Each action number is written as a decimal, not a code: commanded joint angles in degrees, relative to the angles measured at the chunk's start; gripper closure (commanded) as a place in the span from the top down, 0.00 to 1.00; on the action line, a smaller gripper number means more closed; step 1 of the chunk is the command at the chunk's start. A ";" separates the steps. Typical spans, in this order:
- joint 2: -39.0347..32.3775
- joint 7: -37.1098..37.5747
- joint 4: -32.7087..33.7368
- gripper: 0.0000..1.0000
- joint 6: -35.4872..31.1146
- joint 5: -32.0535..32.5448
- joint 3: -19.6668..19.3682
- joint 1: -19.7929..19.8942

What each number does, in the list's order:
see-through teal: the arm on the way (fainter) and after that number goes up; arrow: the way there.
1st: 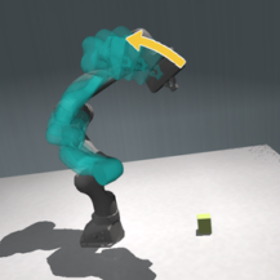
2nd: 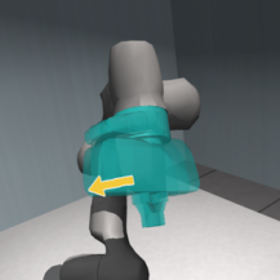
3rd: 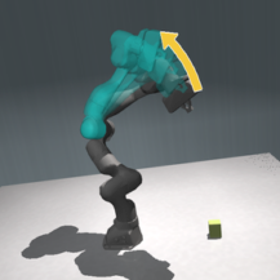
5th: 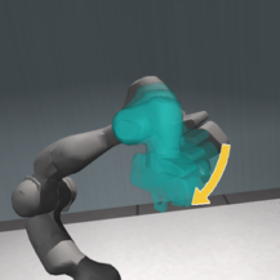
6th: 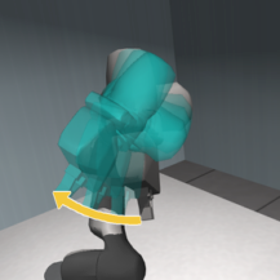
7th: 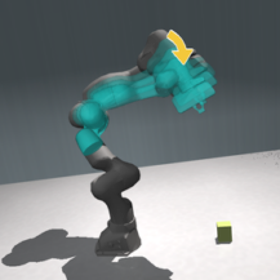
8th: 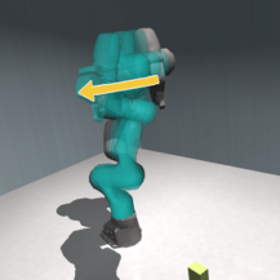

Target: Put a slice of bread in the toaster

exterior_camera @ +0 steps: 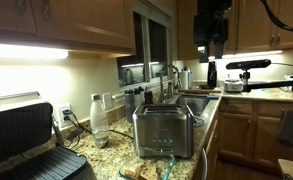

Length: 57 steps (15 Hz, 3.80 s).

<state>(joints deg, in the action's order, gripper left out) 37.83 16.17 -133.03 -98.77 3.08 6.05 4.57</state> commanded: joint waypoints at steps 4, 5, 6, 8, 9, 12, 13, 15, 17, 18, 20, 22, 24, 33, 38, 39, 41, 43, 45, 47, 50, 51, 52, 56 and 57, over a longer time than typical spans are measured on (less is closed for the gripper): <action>-0.08 0.25 0.12 1.00 0.10 0.27 -0.41 -0.56; -0.08 0.25 0.12 1.00 0.10 0.27 -0.41 -0.56; -0.08 0.25 0.12 1.00 0.10 0.27 -0.41 -0.56; -0.08 0.25 0.12 1.00 0.10 0.27 -0.41 -0.56; -0.08 0.25 0.12 1.00 0.10 0.27 -0.41 -0.56; -0.08 0.25 0.12 1.00 0.09 0.27 -0.41 -0.56; -0.08 0.25 0.12 1.00 0.09 0.27 -0.41 -0.56; -0.08 0.25 0.12 1.00 0.09 0.27 -0.41 -0.56; -0.08 0.25 0.12 1.00 0.09 0.27 -0.41 -0.56; -0.08 0.25 0.12 1.00 0.09 0.27 -0.41 -0.56; -0.24 0.29 0.15 1.00 0.02 0.31 -0.41 -0.51; -0.53 0.33 0.16 1.00 -0.11 0.37 -0.39 -0.49; -1.06 0.35 0.25 1.00 -0.22 0.49 -0.34 -0.47; -4.14 -0.72 0.20 1.00 -1.00 1.07 -0.44 -0.84; -5.75 -2.66 0.15 1.00 -1.33 1.32 -0.33 -1.65; -6.05 -3.08 0.15 1.00 -1.41 1.37 -0.27 -1.91; -6.85 -4.09 0.36 1.00 -1.56 1.53 -0.07 -2.58; -7.90 -5.33 0.72 1.00 -1.83 1.14 -0.01 -3.36; -9.11 -6.09 1.23 1.00 -2.39 1.27 0.27 -4.06; -10.62 -6.57 2.00 1.00 -3.00 1.56 0.66 -4.70; -14.33 -7.03 3.93 1.00 -3.86 2.37 1.26 -5.22; -15.56 -7.07 4.59 1.00 -4.16 2.79 1.39 -5.36; -17.17 -7.03 5.52 1.00 -4.48 3.21 1.55 -5.46; -23.25 -6.86 9.31 1.00 -5.23 4.90 1.91 -5.82; -24.84 -6.77 10.42 1.00 -5.24 5.13 1.94 -6.00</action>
<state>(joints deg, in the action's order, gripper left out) 17.28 9.45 -126.07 -103.77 6.48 8.19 -0.42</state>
